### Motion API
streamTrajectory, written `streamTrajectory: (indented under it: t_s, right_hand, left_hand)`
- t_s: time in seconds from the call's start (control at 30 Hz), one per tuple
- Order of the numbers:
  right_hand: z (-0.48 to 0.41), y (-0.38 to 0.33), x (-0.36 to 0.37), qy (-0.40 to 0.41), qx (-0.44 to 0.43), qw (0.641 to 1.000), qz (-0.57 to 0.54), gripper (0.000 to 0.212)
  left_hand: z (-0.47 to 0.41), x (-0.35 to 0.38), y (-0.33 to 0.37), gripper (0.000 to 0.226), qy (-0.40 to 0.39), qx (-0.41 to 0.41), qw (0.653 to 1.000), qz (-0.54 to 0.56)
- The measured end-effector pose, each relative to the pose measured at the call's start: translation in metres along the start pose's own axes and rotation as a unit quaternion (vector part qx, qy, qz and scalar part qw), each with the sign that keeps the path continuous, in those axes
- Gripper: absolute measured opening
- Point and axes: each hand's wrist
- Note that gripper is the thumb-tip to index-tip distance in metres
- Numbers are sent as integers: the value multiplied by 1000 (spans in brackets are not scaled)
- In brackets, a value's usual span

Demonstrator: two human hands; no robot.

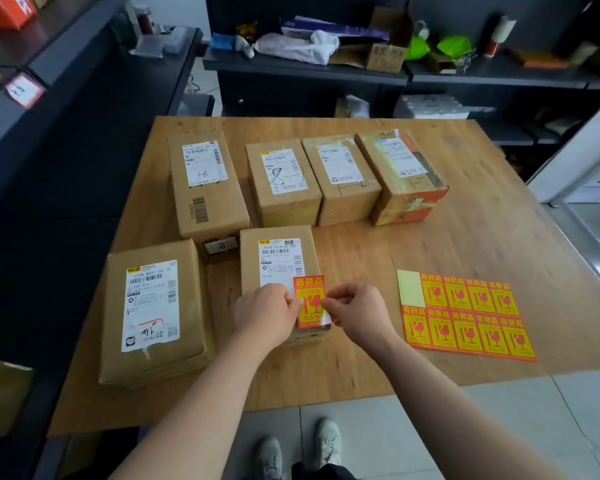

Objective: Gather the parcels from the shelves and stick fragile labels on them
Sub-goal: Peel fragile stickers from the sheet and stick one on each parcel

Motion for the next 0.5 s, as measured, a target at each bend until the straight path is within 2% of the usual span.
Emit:
streamTrajectory:
  t_s: [0.2, 0.5]
  right_hand:
    - [-2, 1, -3, -19, 0, 1000, -11, 8]
    - [0, 3, -3, -21, -16, 1000, -6, 10]
  left_hand:
    - [-3, -1, 0, 39, -28, -9, 1000, 4]
    - [0, 0, 0, 37, -12, -1, 1000, 3]
Point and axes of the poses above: each hand's wrist, its own z-axis away from the middle knuckle, its own x-axis out of the palm, y = z × x, and after that the axes turned 9 degrees about -x, right-handed
